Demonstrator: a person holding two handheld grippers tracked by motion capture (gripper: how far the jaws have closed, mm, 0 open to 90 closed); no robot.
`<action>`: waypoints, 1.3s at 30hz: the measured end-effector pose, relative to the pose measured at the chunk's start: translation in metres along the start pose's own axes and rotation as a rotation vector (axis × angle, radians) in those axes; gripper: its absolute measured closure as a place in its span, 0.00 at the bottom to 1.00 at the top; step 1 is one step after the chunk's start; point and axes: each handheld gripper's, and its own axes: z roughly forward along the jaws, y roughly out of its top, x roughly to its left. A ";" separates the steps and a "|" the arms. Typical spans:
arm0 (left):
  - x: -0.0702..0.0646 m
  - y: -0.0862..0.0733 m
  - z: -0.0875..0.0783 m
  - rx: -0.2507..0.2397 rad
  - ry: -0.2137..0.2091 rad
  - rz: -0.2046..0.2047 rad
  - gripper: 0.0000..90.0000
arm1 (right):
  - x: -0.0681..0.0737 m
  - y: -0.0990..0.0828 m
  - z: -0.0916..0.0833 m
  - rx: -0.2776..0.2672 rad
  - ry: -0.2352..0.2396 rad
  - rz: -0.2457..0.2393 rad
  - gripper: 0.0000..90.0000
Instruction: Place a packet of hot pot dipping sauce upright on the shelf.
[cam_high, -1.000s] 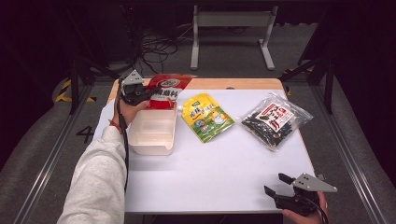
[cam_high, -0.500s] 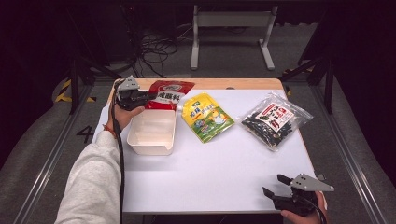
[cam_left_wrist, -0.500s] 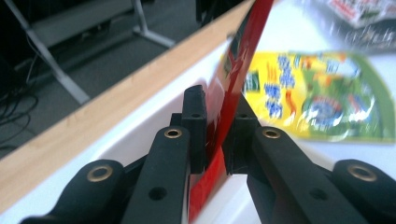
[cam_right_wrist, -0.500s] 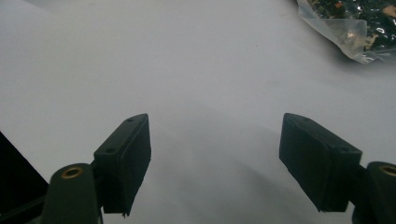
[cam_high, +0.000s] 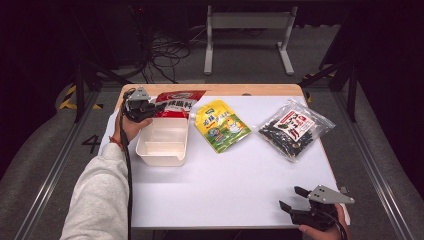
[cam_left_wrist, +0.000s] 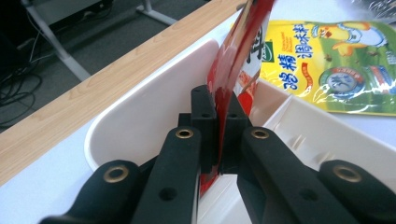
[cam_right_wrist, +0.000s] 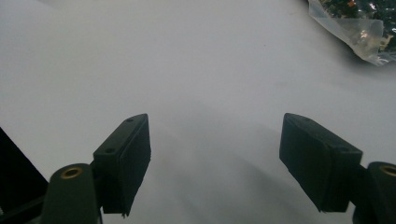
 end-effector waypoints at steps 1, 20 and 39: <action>0.001 -0.001 0.001 0.005 0.001 0.001 0.99 | 0.000 0.000 0.000 0.001 0.001 -0.001 0.28; 0.005 -0.008 0.005 0.030 -0.001 -0.024 0.98 | 0.001 -0.001 0.002 0.016 0.004 -0.013 0.27; 0.001 -0.012 -0.023 -0.060 0.056 -0.068 0.82 | 0.000 0.005 0.010 0.021 0.028 -0.032 0.27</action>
